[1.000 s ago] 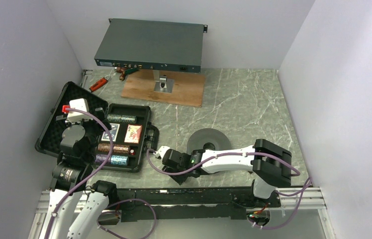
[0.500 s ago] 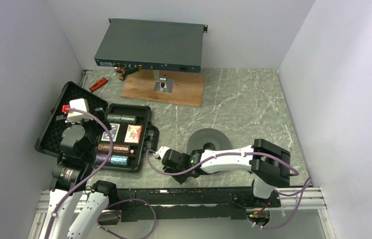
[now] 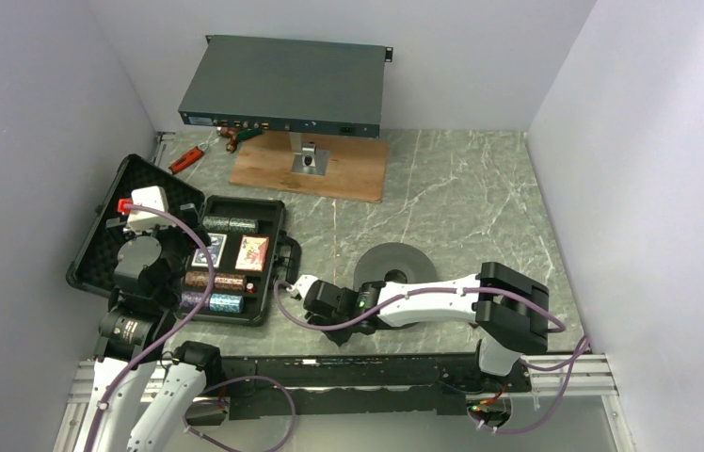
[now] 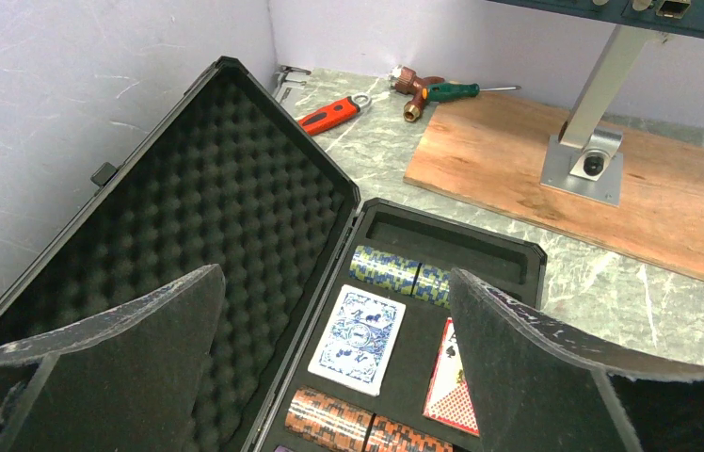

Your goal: Pack up texas hold em set

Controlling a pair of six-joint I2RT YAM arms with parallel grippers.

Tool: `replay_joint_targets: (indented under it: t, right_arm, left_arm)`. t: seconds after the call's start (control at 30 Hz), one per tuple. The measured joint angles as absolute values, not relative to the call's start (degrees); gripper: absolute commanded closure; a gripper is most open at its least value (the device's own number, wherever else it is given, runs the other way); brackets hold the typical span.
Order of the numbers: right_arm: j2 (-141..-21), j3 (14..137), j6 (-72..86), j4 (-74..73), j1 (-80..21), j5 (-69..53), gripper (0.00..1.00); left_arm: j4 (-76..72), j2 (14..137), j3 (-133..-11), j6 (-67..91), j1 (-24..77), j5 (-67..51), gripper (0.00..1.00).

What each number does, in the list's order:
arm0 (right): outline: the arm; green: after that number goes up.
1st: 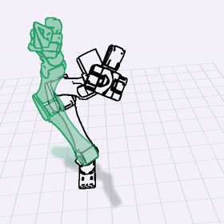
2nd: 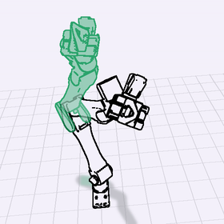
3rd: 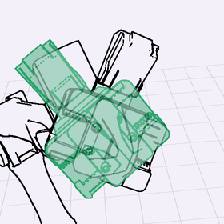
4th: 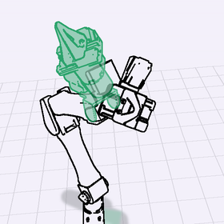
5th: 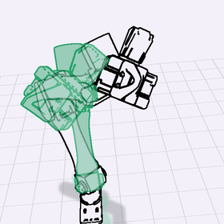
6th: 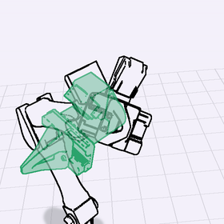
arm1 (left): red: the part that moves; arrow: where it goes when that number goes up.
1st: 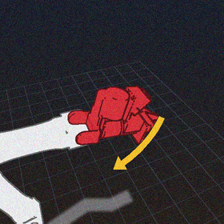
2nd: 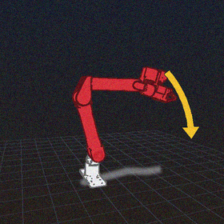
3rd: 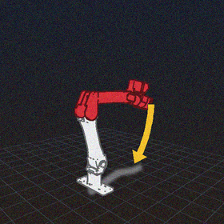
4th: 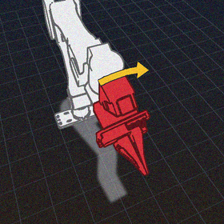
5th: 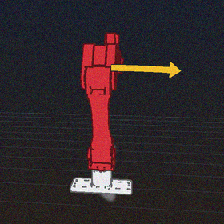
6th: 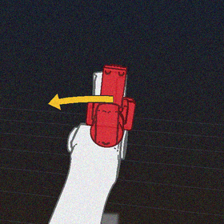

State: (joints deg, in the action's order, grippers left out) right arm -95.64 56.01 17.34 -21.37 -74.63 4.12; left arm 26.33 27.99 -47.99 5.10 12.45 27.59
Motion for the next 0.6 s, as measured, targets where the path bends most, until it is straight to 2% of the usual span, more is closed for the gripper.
replay_joint_targets:
  t: [0.6]
  right_arm:
    - [-93.6,58.2,17.3,-22.4,-74.6,4.2,0.90]
  left_arm:
    - [26.3,28.0,-48.0,5.1,12.4,27.2,0.05]
